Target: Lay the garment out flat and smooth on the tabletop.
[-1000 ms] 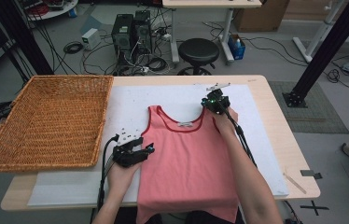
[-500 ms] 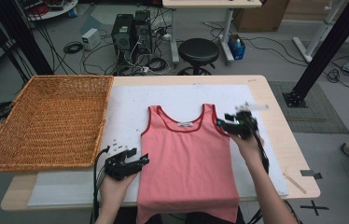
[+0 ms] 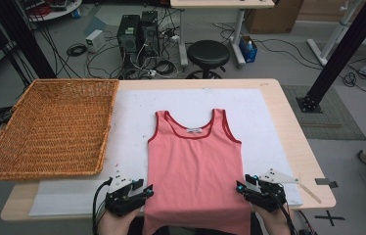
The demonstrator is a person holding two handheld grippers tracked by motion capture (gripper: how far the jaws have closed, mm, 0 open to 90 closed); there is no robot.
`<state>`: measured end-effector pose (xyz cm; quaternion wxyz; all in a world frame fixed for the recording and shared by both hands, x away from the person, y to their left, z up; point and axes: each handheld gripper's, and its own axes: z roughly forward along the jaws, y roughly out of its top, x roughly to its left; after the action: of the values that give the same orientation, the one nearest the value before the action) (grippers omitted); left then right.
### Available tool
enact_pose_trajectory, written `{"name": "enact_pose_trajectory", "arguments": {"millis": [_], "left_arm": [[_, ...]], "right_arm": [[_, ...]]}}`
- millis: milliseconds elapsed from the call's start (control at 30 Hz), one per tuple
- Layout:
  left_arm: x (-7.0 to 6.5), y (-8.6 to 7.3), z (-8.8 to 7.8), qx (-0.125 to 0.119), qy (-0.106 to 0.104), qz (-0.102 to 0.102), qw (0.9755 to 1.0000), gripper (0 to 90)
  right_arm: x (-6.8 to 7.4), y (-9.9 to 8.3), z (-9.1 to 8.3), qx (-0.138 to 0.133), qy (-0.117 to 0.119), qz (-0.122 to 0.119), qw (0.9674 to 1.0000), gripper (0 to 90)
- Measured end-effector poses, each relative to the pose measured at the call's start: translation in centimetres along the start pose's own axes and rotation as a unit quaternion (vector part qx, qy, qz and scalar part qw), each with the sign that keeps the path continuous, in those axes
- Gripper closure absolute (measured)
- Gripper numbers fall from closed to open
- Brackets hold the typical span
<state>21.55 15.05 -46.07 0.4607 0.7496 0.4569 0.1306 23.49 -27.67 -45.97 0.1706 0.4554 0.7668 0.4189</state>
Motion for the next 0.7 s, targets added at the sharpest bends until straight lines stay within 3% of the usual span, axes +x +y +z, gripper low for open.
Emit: {"name": "enact_pose_trajectory", "arguments": {"millis": [33,67,100,300,400,700], "left_arm": [[-0.4,-0.2,0.1,-0.002,0.003,0.014,0.9999,67.6],[-0.4,-0.4,0.1,-0.005,-0.006,0.012,0.9999,84.9],[-0.4,-0.5,0.1,-0.007,-0.01,0.01,0.9999,86.9],[-0.7,-1.1,-0.9,-0.02,-0.02,0.011,0.9995,87.9],[-1.3,-2.1,-2.6,-0.025,-0.031,0.015,0.9991,87.8],[-3.4,-3.7,-4.5,-0.007,-0.042,0.037,0.9984,87.7]], "right_arm": [[0.2,-0.2,-0.1,0.002,-0.005,-0.014,0.9999,65.0],[-0.1,-0.3,-0.2,-0.001,-0.004,-0.026,0.9996,83.6],[-0.1,-0.3,-0.2,-0.004,-0.003,-0.028,0.9996,87.1],[0.3,-0.8,-1.1,-0.024,0.007,-0.03,0.9992,87.7],[0.8,-1.7,-2.9,-0.042,0.027,-0.025,0.9985,87.9],[2.2,-4.5,-5.6,-0.028,0.052,-0.033,0.9977,87.7]]}}
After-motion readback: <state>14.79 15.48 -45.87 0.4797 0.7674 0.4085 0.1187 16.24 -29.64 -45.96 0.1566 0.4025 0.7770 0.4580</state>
